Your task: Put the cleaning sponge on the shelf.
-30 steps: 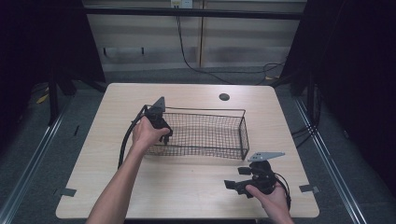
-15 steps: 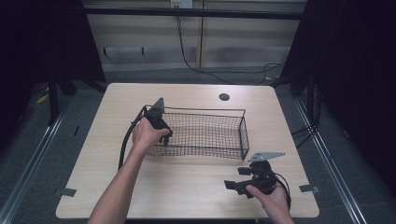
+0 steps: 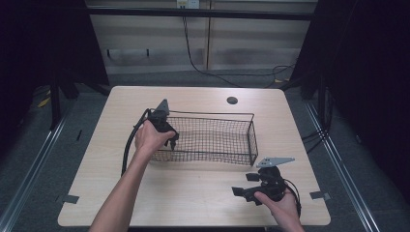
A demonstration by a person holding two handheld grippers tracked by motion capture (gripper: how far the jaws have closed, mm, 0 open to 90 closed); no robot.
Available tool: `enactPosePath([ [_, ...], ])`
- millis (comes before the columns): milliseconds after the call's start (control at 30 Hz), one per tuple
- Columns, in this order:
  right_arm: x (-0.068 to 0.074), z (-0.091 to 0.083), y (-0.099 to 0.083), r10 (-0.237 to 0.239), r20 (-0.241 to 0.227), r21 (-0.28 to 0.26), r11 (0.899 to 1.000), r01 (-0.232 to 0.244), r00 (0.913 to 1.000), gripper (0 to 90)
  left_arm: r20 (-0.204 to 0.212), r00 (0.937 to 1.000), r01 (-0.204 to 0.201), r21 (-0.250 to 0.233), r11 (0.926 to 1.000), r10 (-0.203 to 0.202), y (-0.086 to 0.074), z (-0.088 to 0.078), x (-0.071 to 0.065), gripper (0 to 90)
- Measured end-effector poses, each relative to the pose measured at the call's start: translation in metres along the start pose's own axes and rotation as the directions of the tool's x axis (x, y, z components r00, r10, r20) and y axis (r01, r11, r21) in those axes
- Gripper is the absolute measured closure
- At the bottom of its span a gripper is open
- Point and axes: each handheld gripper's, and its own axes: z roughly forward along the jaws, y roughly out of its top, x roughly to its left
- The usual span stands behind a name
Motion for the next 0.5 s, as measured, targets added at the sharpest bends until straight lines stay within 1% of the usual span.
enactPosePath([
  [100,0.0,0.0,0.0,0.0,0.0,0.0,1.0,0.0,1.0,16.4,0.027,0.9996,-0.003,-0.006,1.0,0.003,-0.002,-0.007,0.003,20.9],
  [167,0.0,0.0,0.0,0.0,0.0,0.0,1.0,0.0,1.0,16.3,0.035,0.9994,-0.005,-0.015,0.9999,0.005,-0.003,-0.008,0.003,20.1],
  [200,0.0,0.0,0.0,0.0,0.001,0.0,1.0,0.0,1.0,16.4,0.047,0.9988,-0.012,-0.015,0.9998,0.013,-0.004,-0.011,0.004,18.4],
  [267,0.0,0.0,0.0,0.0,0.002,0.0,1.0,0.0,1.0,16.4,0.05,0.9986,-0.016,-0.015,0.9998,0.017,-0.004,-0.012,0.005,18.1],
  [300,0.0,0.0,0.0,0.0,0.002,0.0,1.0,0.0,1.0,16.4,0.061,0.9979,-0.022,-0.016,0.9996,0.023,-0.005,-0.013,0.006,18.1],
  [333,0.0,0.0,0.0,0.0,0.001,0.001,1.0,0.0,1.0,16.3,0.065,0.9977,-0.018,-0.029,0.9994,0.02,-0.006,-0.015,0.006,18.1],
  [367,0.0,0.0,0.0,0.0,0.001,0.001,1.0,0.0,1.0,16.3,0.065,0.9977,-0.018,-0.029,0.9994,0.02,-0.006,-0.015,0.006,18.1],
  [400,0.0,0.0,0.0,0.0,0.002,0.001,1.0,0.0,1.0,16.4,0.075,0.9969,-0.018,-0.038,0.9991,0.02,-0.006,-0.016,0.006,18.1],
  [433,0.0,0.0,0.0,-0.001,0.001,0.001,1.0,0.001,1.0,16.4,0.097,0.9944,-0.038,-0.043,0.9983,0.042,-0.007,-0.019,0.008,18.1],
  [467,0.0,0.0,0.0,0.0,0.001,0.0,1.0,0.0,1.0,16.4,0.11,0.9924,-0.05,-0.053,0.9973,0.056,-0.008,-0.02,0.008,18.0],
  [500,0.0,0.0,0.0,0.0,0.001,0.0,1.0,0.0,1.0,16.4,0.11,0.9924,-0.05,-0.053,0.9973,0.056,-0.008,-0.02,0.008,18.0],
])
